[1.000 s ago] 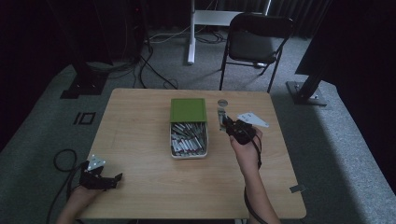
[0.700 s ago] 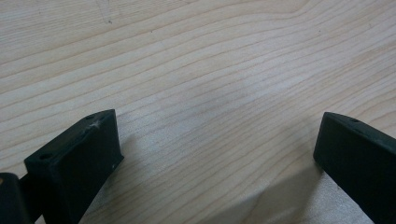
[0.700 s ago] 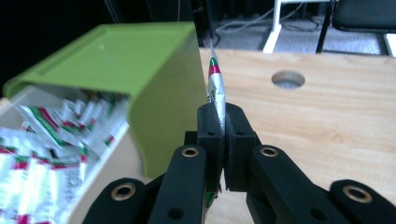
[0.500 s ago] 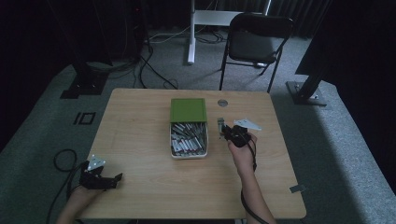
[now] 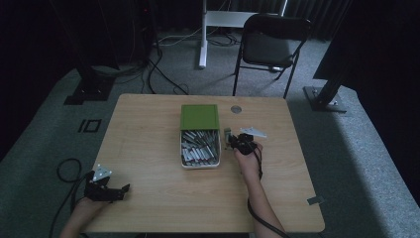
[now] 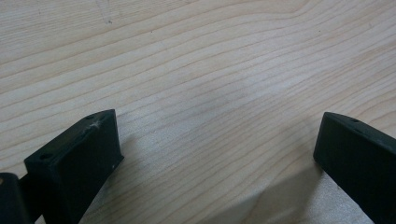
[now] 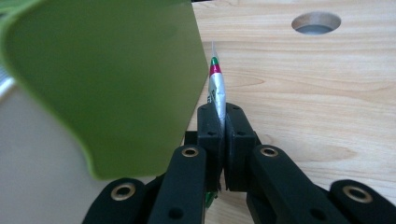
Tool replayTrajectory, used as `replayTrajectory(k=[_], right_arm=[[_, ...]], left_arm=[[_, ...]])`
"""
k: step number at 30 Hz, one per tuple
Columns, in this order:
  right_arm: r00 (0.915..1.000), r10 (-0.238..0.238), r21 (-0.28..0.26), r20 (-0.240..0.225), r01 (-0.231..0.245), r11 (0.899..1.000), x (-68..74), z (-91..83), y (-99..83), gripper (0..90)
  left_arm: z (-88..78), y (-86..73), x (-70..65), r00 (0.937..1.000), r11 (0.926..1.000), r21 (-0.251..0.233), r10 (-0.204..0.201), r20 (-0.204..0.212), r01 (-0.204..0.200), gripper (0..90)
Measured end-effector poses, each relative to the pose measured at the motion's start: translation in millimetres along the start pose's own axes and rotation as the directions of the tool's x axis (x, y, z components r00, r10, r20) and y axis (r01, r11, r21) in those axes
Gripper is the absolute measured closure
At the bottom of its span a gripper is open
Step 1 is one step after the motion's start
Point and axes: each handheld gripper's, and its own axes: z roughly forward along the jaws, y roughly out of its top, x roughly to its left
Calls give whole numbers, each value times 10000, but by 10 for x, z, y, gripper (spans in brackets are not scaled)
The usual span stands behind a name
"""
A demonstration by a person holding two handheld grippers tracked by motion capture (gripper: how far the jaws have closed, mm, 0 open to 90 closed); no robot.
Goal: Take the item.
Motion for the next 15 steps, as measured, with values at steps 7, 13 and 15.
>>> replayTrajectory(k=[7,13,15], right_arm=[[9994,70,237,336,-78,9997,-89,68,-5,868],[9986,379,438,372,-395,9983,-197,121,-69,847],[9981,453,513,416,-474,9976,-226,129,-82,827]], left_arm=[[0,0,0,10000,10000,-1,-2,1,2,14],[0,0,0,10000,10000,-2,-2,0,2,14],[0,0,0,10000,10000,-3,-2,1,2,14]])
